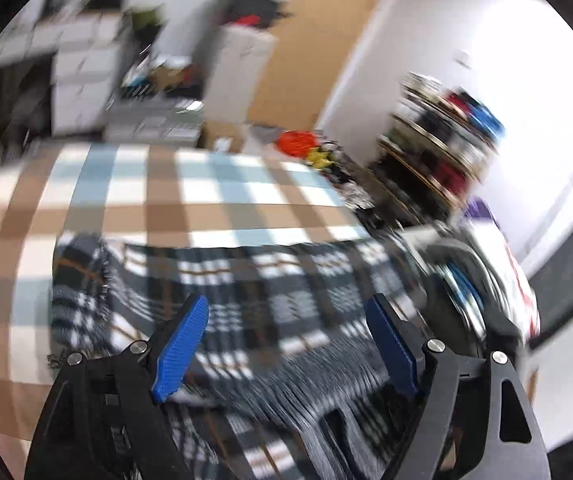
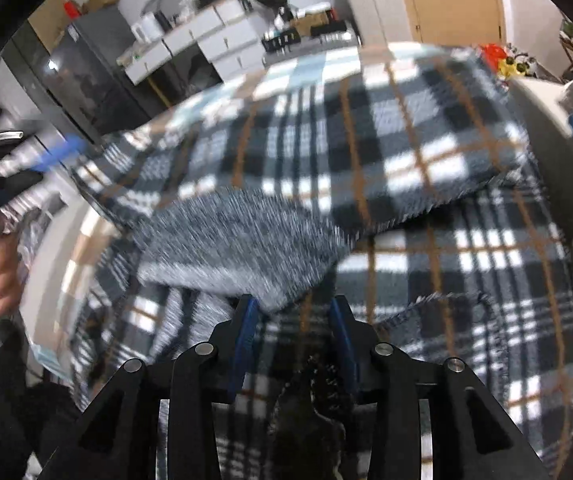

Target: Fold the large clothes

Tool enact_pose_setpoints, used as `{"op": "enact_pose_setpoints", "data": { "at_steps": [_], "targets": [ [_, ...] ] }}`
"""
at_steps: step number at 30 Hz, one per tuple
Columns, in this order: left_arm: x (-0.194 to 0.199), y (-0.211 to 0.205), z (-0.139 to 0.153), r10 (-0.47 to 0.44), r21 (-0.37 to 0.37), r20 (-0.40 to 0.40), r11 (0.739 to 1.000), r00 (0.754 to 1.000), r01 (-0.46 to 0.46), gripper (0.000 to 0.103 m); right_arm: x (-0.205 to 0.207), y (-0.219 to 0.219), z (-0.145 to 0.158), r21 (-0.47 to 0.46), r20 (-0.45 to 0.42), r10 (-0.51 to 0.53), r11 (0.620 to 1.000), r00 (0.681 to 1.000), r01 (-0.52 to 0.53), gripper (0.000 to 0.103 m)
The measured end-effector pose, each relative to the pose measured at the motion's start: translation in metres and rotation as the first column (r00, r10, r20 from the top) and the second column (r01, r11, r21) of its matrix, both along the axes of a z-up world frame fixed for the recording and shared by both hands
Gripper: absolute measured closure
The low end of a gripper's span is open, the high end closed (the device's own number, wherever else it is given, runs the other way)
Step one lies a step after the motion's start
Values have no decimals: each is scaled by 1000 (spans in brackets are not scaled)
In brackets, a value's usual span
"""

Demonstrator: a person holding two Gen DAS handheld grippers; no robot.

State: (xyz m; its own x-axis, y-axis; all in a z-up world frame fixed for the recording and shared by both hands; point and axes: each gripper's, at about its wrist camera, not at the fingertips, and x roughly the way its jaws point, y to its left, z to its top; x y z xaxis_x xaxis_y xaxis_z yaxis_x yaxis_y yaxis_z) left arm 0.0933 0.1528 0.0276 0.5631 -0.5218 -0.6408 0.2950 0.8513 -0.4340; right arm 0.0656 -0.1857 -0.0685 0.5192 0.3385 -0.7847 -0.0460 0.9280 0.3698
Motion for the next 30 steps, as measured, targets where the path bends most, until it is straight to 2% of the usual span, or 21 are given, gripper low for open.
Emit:
{"op": "enact_pose_setpoints", "data": {
  "at_steps": [1, 3, 5, 7, 10, 12, 13, 16, 17, 19, 20, 22, 24, 25, 26, 27, 28, 30],
  "targets": [
    [14, 8, -15, 17, -21, -58, 1000, 998, -18, 25, -2, -3, 6, 19, 23, -3, 1000, 1000, 3, 65],
    [23, 19, -40, 83, 15, -122, 997, 989, -82, 25, -7, -12, 23, 70, 107, -23, 997, 994, 15, 65],
    [33, 22, -63, 123, 114, -176, 988, 977, -104, 25, -8, -17, 37, 68, 186, -63, 996, 981, 52, 55],
    [35, 24, -80, 124, 106, -213, 989, 969, -103, 26, 3, -21, 47, 39, 229, -118, 993, 966, 112, 44],
    [32, 19, -88, 113, 108, -253, 990, 961, -88, 26, 38, -22, 55, -18, 182, -149, 988, 972, 155, 44],
    [28, 17, -87, 108, 117, -263, 990, 959, -79, 26, 75, -19, 54, -87, 131, -139, 985, 981, 152, 44],
    [25, 16, -89, 98, 114, -295, 991, 950, -67, 26, 87, -16, 50, -117, 110, -134, 982, 985, 146, 43],
    [20, 20, -86, 70, 73, -332, 996, 941, -49, 26, 125, -19, 25, -299, -14, -126, 947, 992, 116, 44],
    [21, 21, -82, 58, 56, -339, 998, 939, -41, 25, 134, -17, 15, -342, -56, -120, 935, 991, 94, 43],
    [20, 30, -70, 14, -41, -343, 999, 939, -30, 25, 145, -19, -10, -387, -124, -100, 921, 987, 45, 42],
    [17, 34, -64, -9, -98, -334, 995, 943, -25, 25, 144, -22, -14, -387, -127, -82, 922, 988, 27, 40],
    [12, 43, -48, -80, -249, -289, 969, 954, 6, 25, 144, -25, -14, -398, -125, -73, 917, 990, 17, 35],
    [9, 50, -37, -151, -393, -247, 919, 957, 44, 25, 153, -28, -11, -379, -174, -76, 926, 982, 4, 35],
    [8, 56, -31, -136, -422, -223, 906, 965, 30, 25, 158, -27, -5, -366, -175, -82, 930, 981, 13, 35],
    [5, 62, -28, -102, -418, -206, 909, 973, 7, 25, 157, -29, 2, -348, -161, -87, 937, 983, 26, 35],
    [5, 66, -25, -64, -385, -188, 923, 980, -13, 25, 156, -28, 10, -325, -143, -89, 945, 986, 38, 35],
    [5, 66, -26, -26, -315, -184, 948, 983, -34, 25, 157, -29, 15, -301, -125, -86, 953, 988, 45, 33],
    [10, 68, -35, 24, -231, -194, 970, 981, -70, 25, 159, -26, 13, -325, -128, -87, 945, 988, 41, 30]
  ]
}}
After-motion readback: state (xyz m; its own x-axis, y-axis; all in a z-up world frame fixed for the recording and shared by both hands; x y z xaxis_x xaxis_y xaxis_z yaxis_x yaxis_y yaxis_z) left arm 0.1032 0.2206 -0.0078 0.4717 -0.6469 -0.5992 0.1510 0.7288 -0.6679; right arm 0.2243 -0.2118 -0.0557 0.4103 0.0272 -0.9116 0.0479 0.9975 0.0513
